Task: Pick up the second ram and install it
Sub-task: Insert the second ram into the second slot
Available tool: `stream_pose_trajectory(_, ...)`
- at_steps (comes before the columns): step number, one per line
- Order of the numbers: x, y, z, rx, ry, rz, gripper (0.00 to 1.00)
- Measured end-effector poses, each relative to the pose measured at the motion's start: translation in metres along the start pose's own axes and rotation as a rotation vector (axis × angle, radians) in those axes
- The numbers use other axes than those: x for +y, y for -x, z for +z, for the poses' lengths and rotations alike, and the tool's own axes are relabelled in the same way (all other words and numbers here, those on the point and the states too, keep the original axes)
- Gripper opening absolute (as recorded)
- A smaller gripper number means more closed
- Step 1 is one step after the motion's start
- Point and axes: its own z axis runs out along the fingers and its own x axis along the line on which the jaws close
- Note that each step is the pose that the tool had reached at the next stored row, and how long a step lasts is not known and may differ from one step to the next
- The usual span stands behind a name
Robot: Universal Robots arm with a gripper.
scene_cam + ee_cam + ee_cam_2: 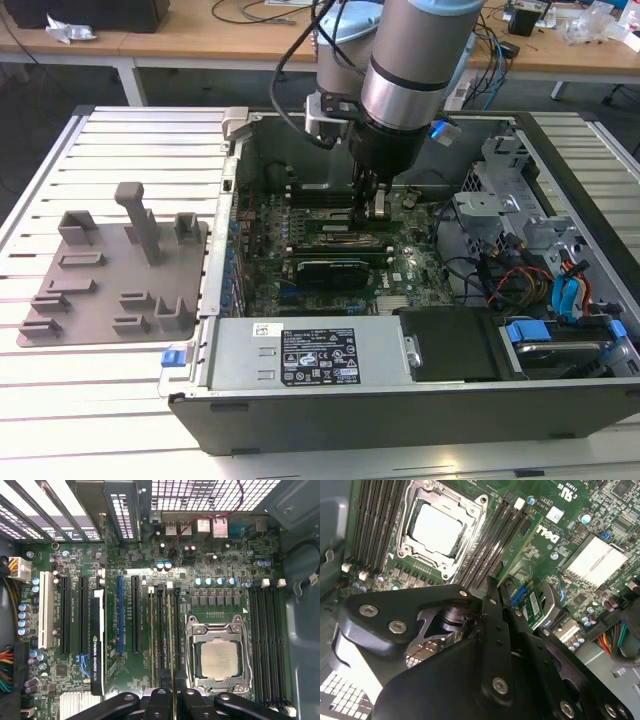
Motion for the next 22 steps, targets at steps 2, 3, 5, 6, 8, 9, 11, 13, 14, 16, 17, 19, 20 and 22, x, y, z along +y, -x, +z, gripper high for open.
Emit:
stream_pose_trajectory(2, -0.0004, -0.0002, 0.0039, 0.0001, 0.0001, 0.000, 0.13)
stream_pose_trajectory(3, -0.0005, -0.0002, 0.0051, 0.0001, 0.0000, 0.000, 0.13)
stream_pose_trajectory(5, -0.0007, -0.0003, 0.0074, 0.0001, 0.0001, 0.000, 0.13)
stream_pose_trajectory(6, -0.0008, -0.0004, 0.0084, 0.0000, 0.0000, 0.000, 0.13)
stream_pose_trajectory(8, -0.0013, -0.0006, 0.0130, 0.0001, 0.0000, 0.000, 0.13)
stream_pose_trajectory(9, -0.0014, -0.0007, 0.0146, 0.0000, 0.0000, 0.000, 0.13)
stream_pose_trajectory(11, -0.0017, -0.0008, 0.0170, 0.0000, 0.0000, 0.000, 0.13)
stream_pose_trajectory(13, -0.0020, -0.0009, 0.0206, 0.0000, 0.0000, 0.000, 0.13)
stream_pose_trajectory(14, -0.0022, -0.0010, 0.0218, 0.0001, 0.0000, 0.000, 0.13)
stream_pose_trajectory(16, -0.0024, -0.0011, 0.0241, 0.0000, 0.0000, 0.000, 0.13)
stream_pose_trajectory(17, -0.0026, -0.0012, 0.0260, 0.0001, 0.0001, 0.000, 0.13)
stream_pose_trajectory(19, -0.0030, -0.0013, 0.0302, 0.0000, 0.0000, 0.000, 0.13)
stream_pose_trajectory(20, -0.0032, -0.0015, 0.0328, 0.0000, 0.0001, 0.000, 0.13)
stream_pose_trajectory(22, -0.0036, -0.0017, 0.0370, 0.0001, 0.0005, 0.000, 0.13)
